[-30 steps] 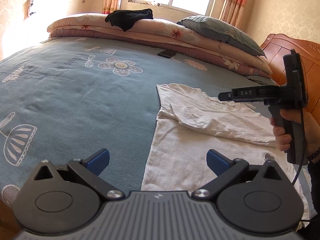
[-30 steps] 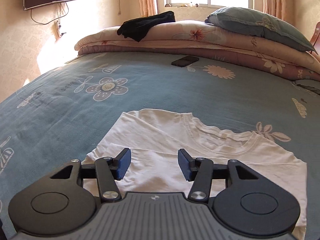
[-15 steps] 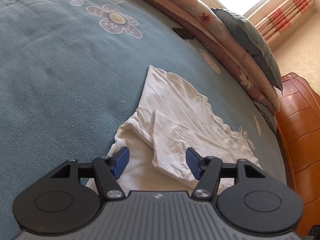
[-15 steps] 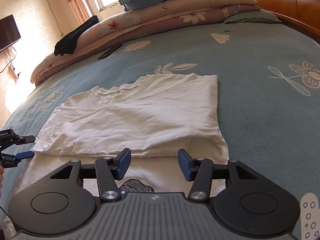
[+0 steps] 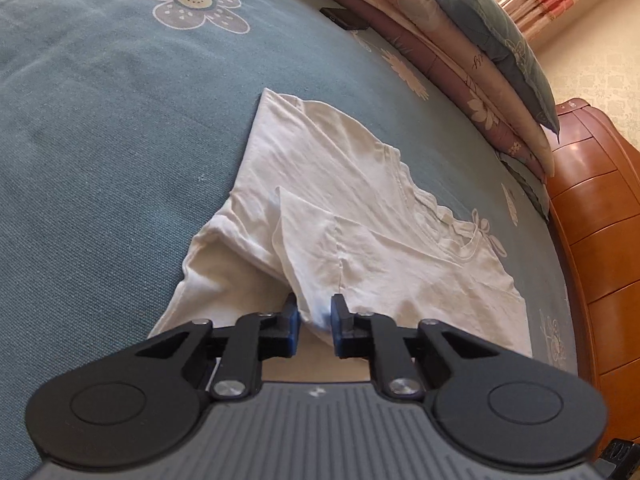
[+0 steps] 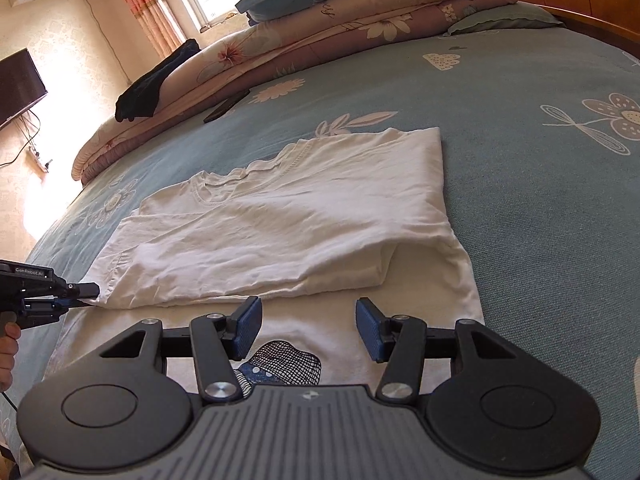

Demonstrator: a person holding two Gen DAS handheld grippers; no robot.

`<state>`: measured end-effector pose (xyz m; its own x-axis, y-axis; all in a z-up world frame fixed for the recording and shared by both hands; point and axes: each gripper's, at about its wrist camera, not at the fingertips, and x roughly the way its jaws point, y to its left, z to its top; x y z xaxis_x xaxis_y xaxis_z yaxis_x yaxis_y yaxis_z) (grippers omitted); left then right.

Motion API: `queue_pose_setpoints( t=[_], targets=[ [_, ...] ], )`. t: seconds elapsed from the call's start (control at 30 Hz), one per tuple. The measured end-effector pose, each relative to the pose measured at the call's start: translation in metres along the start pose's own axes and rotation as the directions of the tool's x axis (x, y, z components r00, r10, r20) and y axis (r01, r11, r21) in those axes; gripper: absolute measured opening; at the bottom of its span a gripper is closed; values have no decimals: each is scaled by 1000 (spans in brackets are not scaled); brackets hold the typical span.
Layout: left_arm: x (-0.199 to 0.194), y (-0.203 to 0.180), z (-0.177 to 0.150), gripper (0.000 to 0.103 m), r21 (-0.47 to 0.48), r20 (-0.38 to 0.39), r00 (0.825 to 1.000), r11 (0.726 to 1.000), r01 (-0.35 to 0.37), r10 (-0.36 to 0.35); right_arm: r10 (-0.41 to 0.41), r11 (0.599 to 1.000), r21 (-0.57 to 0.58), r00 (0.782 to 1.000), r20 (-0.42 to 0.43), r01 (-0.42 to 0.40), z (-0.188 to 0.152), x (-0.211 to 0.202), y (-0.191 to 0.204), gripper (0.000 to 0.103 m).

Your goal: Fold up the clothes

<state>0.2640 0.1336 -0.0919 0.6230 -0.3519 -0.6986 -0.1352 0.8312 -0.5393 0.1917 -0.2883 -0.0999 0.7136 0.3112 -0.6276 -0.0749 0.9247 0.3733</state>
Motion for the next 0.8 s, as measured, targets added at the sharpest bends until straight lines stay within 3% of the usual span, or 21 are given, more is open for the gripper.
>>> queue_pose_setpoints(
  t=[0.1, 0.27, 0.47, 0.67, 0.73, 0.77, 0.8],
  targets=[
    [-8, -12, 2, 6, 73, 30, 998, 996, -48, 46, -12, 1000, -3, 1000, 3, 12, -1, -1, 2, 57],
    [-23, -30, 6, 6, 193, 142, 989, 978, -79, 52, -21, 1000, -11, 1000, -2, 21, -3, -3, 1, 57],
    [5, -9, 2, 11, 158, 45, 988, 976, -152, 147, -43, 998, -37, 999, 2, 43, -3, -6, -3, 57],
    [-10, -8, -2, 13, 170, 88, 983, 970, -174, 161, -86, 994, -58, 994, 69, 90, 9, -20, -20, 56],
    [-18, -7, -1, 13, 178, 107, 977, 964, -200, 183, -94, 994, -48, 991, 92, 99, 17, -23, -30, 44],
    [-22, -7, -1, 12, 182, 119, 974, 960, -212, 193, -99, 993, -46, 990, 105, 104, 22, -23, -35, 27],
    [-27, -8, -1, 13, 184, 135, 970, 957, -224, 201, -102, 993, -45, 988, 118, 108, 27, -22, -40, 20]
  ],
)
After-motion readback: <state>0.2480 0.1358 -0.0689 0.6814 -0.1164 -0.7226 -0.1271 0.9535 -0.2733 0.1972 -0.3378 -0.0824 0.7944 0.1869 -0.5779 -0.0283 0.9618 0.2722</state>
